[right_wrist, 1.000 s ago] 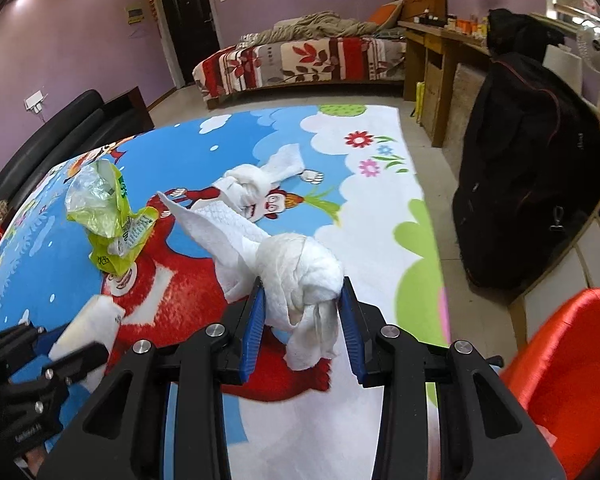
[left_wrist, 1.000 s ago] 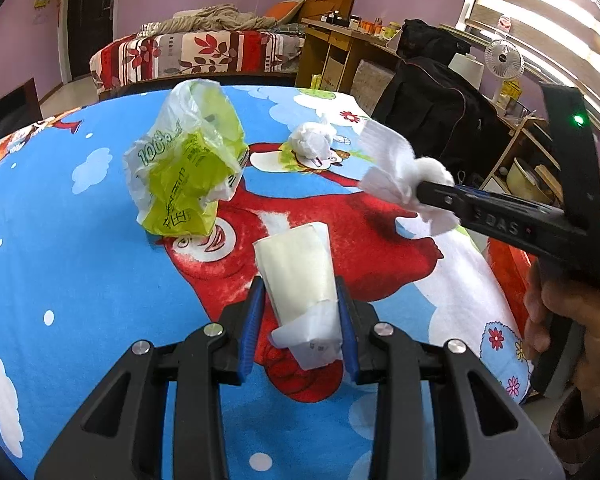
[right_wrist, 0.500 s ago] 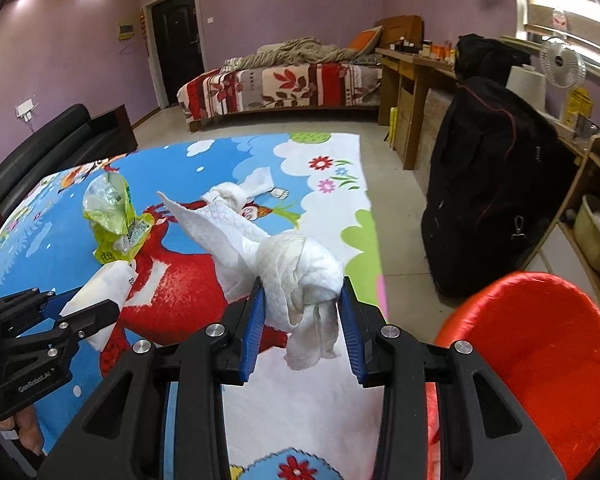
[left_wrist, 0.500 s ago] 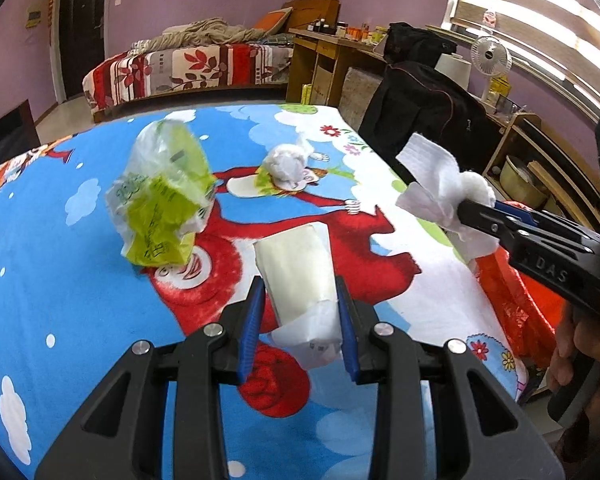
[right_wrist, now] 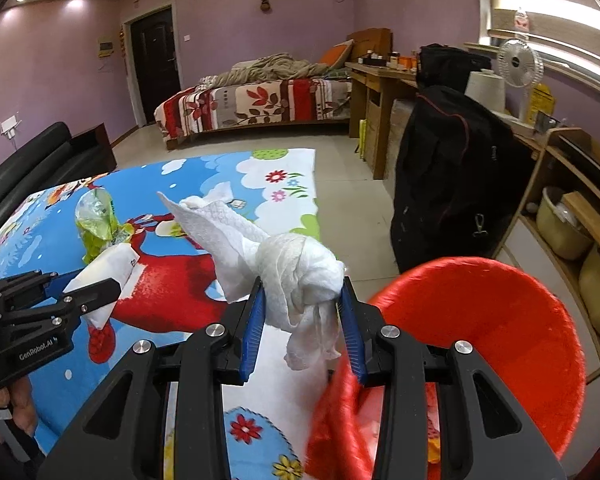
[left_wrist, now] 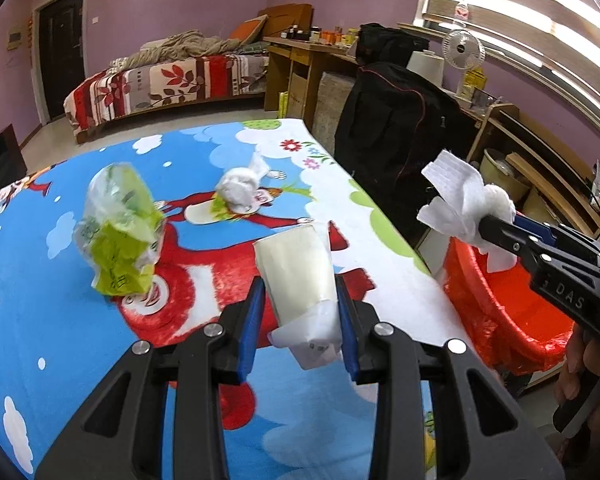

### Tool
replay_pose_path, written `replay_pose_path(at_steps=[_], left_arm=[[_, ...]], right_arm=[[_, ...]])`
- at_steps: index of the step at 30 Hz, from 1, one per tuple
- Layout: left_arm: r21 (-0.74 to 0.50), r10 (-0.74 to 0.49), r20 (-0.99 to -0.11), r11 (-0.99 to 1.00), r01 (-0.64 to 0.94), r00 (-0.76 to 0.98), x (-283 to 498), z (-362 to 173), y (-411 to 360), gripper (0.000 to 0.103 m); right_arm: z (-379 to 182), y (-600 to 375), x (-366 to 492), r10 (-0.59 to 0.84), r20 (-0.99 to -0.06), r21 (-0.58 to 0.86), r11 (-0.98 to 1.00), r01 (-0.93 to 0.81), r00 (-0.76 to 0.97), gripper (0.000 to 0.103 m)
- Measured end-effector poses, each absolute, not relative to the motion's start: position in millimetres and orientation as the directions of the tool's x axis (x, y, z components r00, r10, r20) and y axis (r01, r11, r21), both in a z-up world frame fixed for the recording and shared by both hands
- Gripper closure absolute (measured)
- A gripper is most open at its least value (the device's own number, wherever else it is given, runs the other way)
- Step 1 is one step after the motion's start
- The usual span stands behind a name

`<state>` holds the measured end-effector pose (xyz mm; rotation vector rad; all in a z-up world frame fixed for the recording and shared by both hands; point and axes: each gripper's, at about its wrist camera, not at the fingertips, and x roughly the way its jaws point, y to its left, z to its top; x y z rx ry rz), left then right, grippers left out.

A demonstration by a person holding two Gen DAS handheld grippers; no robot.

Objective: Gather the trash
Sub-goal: 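Carry the white tissue over the red bin with the right gripper while the left carries the paper roll there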

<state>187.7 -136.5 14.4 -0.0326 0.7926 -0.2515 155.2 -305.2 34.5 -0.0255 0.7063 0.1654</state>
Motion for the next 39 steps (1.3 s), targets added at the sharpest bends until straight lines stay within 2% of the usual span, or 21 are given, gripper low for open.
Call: replay_pose_path(at_steps=[39], left_arm=[[-0.094,-0.454,-0.664,0.839,0.536,0.594,187,56,-301,0.068]], right_arm=[[50,-460,98,-0.103,-0.612,0.011,0.99,0.139,0.784,0.066]])
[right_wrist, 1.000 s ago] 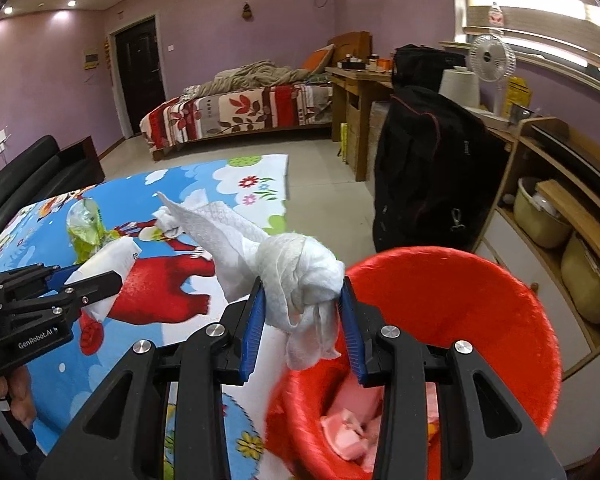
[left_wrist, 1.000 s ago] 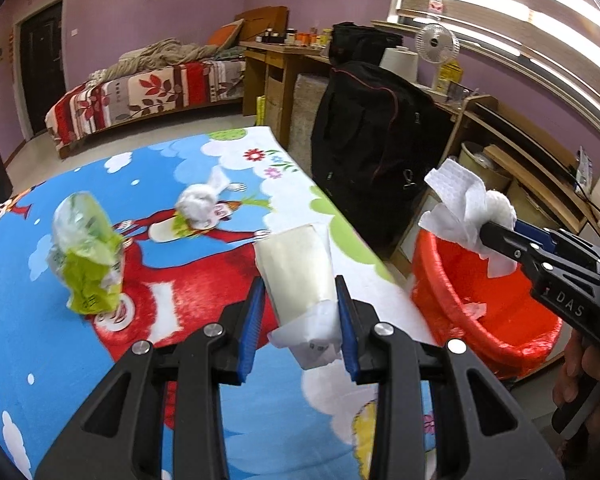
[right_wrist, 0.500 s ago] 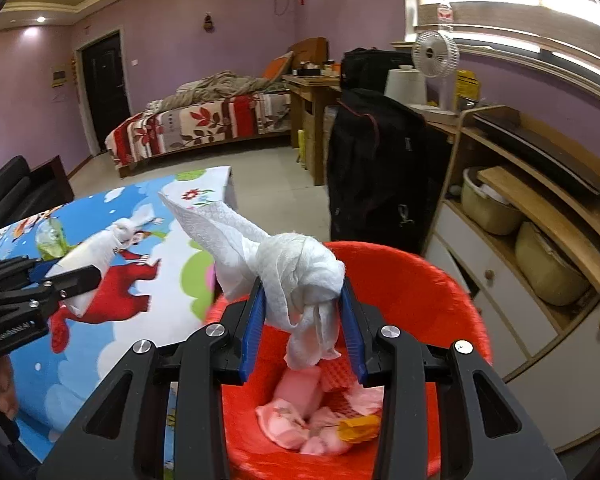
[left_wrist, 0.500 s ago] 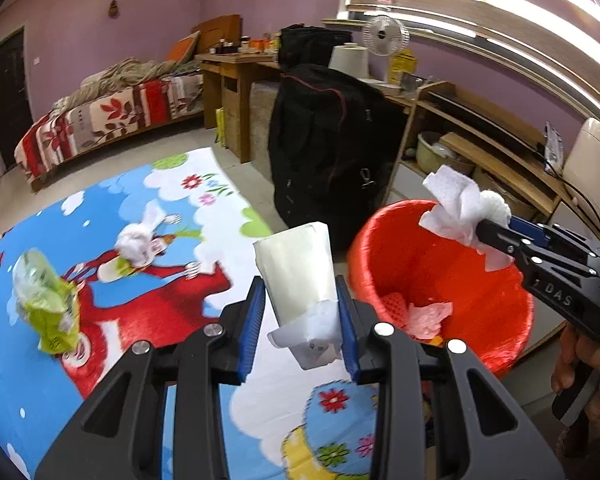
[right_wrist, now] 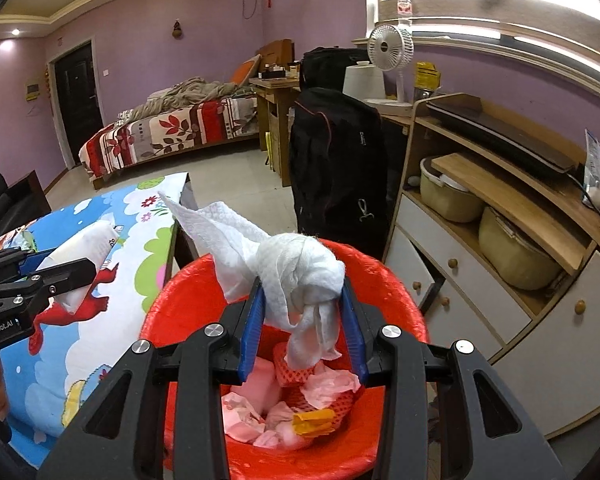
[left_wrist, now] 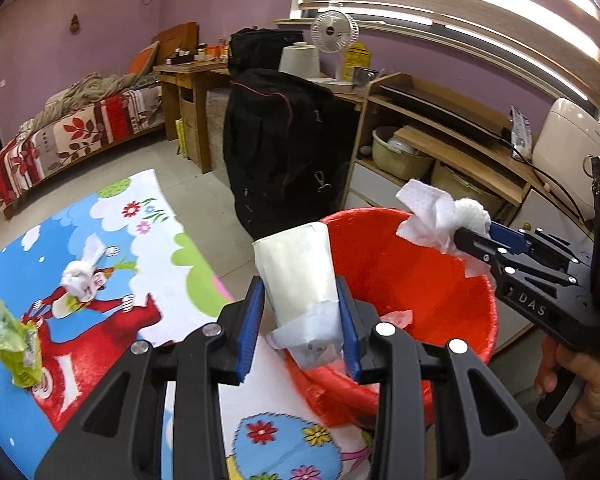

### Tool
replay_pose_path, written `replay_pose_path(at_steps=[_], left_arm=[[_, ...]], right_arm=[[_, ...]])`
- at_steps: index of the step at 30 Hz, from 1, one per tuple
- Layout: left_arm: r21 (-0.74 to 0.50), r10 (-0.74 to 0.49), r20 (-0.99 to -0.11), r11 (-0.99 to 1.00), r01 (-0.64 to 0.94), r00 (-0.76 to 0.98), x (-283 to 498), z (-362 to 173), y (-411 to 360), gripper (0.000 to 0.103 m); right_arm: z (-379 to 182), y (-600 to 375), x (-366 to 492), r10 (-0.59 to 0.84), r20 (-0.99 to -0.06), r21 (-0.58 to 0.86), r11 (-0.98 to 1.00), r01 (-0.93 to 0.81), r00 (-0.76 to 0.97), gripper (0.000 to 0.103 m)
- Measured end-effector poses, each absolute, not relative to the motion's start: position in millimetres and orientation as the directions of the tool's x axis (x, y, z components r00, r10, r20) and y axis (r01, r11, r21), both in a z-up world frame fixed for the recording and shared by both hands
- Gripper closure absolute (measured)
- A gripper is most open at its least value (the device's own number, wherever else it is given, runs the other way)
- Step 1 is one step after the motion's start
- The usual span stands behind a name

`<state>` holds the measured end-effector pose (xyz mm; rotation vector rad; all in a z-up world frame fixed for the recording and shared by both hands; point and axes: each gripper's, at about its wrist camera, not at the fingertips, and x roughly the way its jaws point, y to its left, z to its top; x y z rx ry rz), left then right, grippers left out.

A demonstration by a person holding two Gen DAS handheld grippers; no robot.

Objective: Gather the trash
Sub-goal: 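Carry the white tissue over the red bin with the right gripper while the left carries the paper roll there, then open both grippers over the red bin to drop the tissue and paper roll, then move both grippers back over the green plastic bag and white tissue on the bedspread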

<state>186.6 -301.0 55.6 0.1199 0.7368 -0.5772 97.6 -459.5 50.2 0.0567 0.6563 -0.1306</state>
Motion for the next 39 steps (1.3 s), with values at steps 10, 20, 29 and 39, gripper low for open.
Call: replay_pose_path(at_steps=[10,20,29,39], left_arm=[[-0.108,-0.487,-0.665,0.814,0.571,0.567,185,50,-321,0.066],[-0.132,-0.516,-0.659,0.796,0.591,0.548,185,48,-331,0.046],[-0.146,-0.502,-0.656,0.817,0.557,0.564,190,47,-316,0.045],[-0.126,-0.447,-0.633,0.866,0.485,0.632,195,54,-278,0.044]], right_arm=[[50,-477,92,-0.128,-0.607,0.007,0.986,0.166,0.784,0.062],[50,-483,91,-0.146,-0.601,0.007,0.982,0.188,0.786,0.045],[48,-486,90,-0.155,-0.603,0.008,0.98,0.2,0.782,0.042],[53,-460,96,-0.115,-0.59,0.009,0.989,0.149,0.799,0.032]])
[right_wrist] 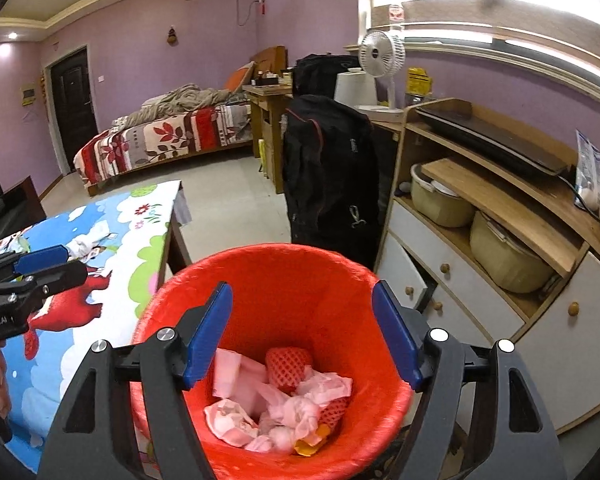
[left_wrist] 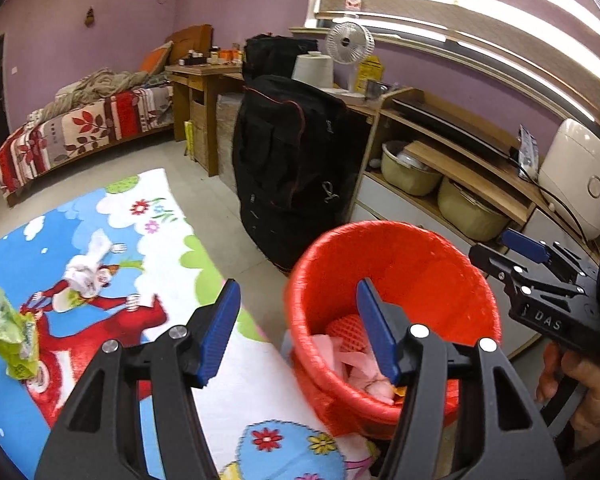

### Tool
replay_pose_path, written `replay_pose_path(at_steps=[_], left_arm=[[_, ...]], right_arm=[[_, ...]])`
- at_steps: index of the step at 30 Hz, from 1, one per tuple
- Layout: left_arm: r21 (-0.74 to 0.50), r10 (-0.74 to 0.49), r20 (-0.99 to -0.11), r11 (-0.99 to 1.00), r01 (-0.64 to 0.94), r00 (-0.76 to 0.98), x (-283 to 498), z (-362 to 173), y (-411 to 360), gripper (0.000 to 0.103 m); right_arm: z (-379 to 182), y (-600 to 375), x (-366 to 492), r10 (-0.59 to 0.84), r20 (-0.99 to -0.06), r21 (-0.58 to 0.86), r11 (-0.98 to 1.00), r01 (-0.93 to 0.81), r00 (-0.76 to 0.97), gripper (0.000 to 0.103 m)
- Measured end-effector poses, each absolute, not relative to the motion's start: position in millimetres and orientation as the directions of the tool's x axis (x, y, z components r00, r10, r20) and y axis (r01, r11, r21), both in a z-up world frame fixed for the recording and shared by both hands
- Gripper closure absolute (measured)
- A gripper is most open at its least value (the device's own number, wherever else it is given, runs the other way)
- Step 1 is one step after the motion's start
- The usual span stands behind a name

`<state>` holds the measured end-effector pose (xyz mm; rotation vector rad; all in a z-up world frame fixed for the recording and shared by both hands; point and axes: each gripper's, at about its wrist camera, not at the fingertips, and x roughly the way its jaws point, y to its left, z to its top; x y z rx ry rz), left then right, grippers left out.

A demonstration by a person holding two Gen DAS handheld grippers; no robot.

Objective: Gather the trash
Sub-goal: 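Move both grippers back over the green plastic bag and white tissue on the bedspread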

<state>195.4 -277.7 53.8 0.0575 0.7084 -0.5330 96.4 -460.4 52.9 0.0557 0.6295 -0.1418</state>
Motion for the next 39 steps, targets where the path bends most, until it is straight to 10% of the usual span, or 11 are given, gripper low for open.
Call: replay_pose_path(at_steps=[39], left_arm=[[-0.195,-0.152,-0.597,0.98,0.041,0.788,232,76,-43,0.033]], right_arm=[[68,-323,174,0.114,-0.581,0.038,0.993,-0.112,0.806,0.027]])
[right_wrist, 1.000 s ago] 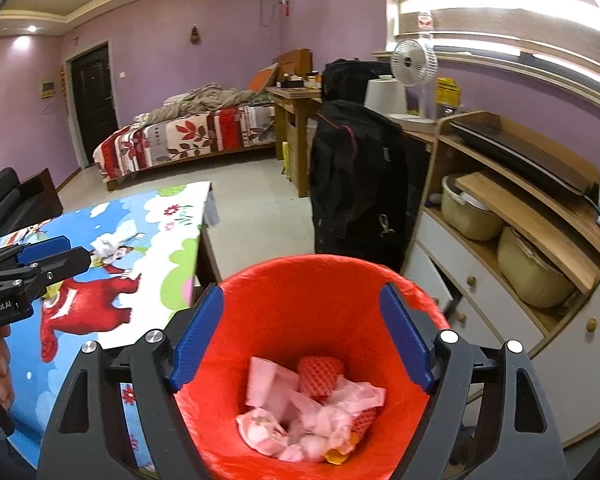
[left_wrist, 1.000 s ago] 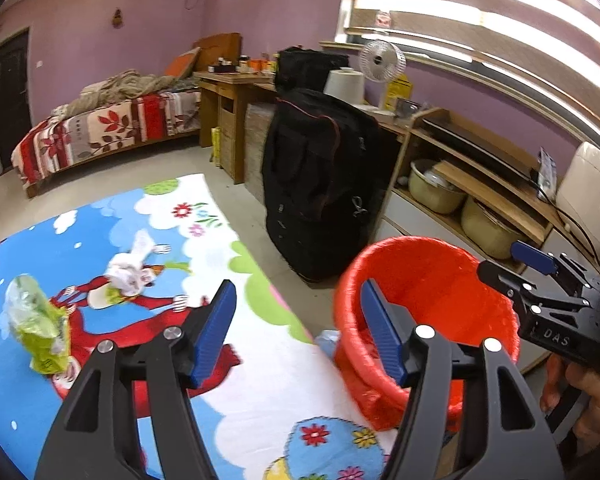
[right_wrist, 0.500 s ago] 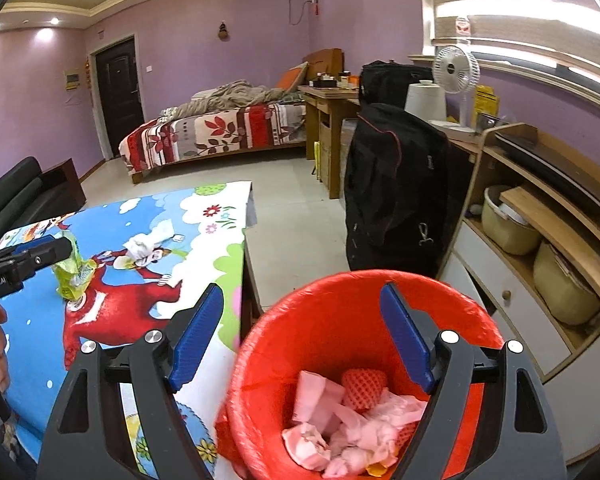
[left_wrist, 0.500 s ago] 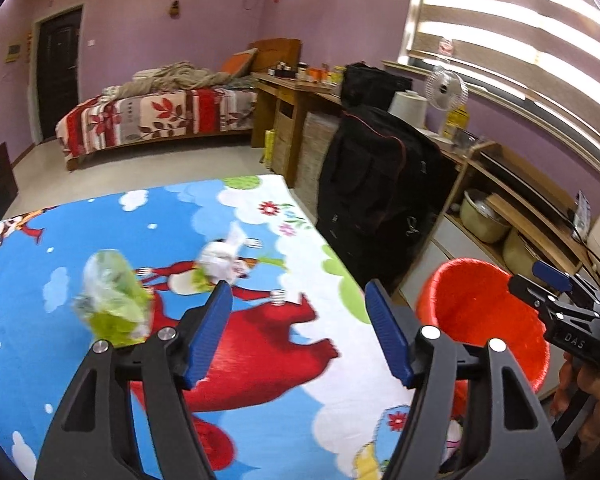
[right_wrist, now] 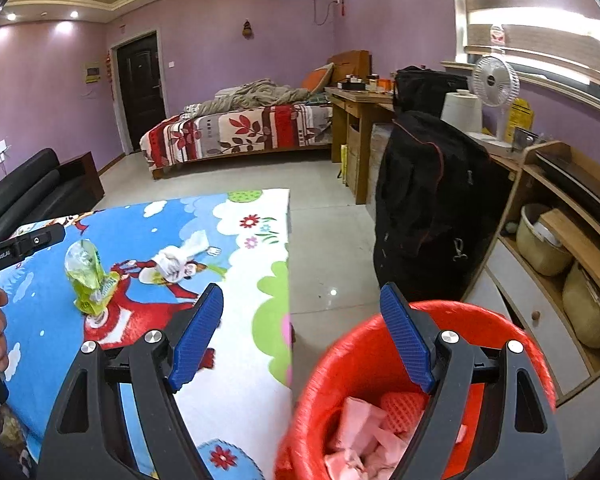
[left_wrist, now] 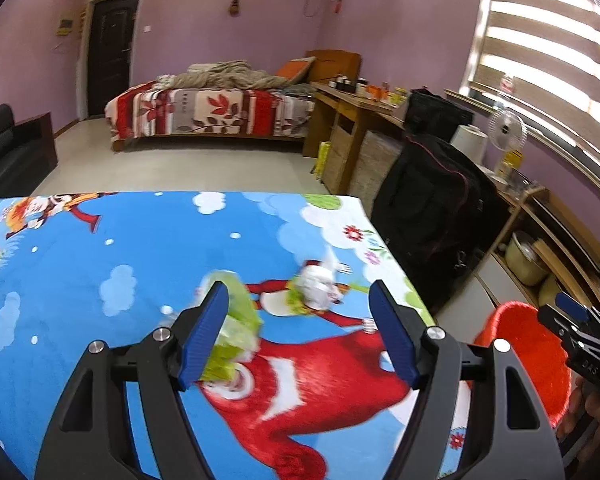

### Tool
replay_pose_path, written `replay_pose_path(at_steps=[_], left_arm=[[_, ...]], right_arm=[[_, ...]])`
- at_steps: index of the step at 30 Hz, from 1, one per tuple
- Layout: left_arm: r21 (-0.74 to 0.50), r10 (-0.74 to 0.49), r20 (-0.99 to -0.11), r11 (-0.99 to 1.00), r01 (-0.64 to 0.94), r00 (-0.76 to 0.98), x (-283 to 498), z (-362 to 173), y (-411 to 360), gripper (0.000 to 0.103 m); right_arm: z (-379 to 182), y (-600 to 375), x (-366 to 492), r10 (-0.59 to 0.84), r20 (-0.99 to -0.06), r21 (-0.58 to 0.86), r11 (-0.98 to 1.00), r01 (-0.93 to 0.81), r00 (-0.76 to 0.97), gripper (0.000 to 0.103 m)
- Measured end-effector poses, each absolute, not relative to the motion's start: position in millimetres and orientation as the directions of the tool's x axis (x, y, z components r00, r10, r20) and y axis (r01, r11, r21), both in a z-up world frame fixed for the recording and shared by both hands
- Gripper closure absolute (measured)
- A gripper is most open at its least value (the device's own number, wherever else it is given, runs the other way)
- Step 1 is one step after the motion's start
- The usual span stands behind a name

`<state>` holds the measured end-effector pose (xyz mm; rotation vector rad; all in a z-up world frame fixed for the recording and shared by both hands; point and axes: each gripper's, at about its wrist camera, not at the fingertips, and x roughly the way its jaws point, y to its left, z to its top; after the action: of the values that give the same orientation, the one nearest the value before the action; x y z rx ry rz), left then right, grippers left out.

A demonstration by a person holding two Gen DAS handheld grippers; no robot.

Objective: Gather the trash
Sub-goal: 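Move both grippers back over the green plastic bag and white tissue on the bedspread, then grasp the green-printed plastic bag with the left gripper while the right grasps the white tissue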

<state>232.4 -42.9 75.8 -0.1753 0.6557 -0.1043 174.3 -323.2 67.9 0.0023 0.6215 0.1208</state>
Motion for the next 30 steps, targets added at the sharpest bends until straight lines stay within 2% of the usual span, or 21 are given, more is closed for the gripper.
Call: replay_pose_path(at_steps=[14,30], left_arm=[[-0.278,-0.122,-0.665,0.956,-0.092,0.737,267,43,30,0.034],[-0.342,-0.216,-0.754,0.935,-0.089,0.621,295,-31,33,0.033]], right_arm=[[60,-264,214,0.193,-0.604,0.054,0.978,-0.202,0.774,0.026],[35,-208,265,0.243,-0.641,0.059,0.961,-0.27,0.728,0.026]])
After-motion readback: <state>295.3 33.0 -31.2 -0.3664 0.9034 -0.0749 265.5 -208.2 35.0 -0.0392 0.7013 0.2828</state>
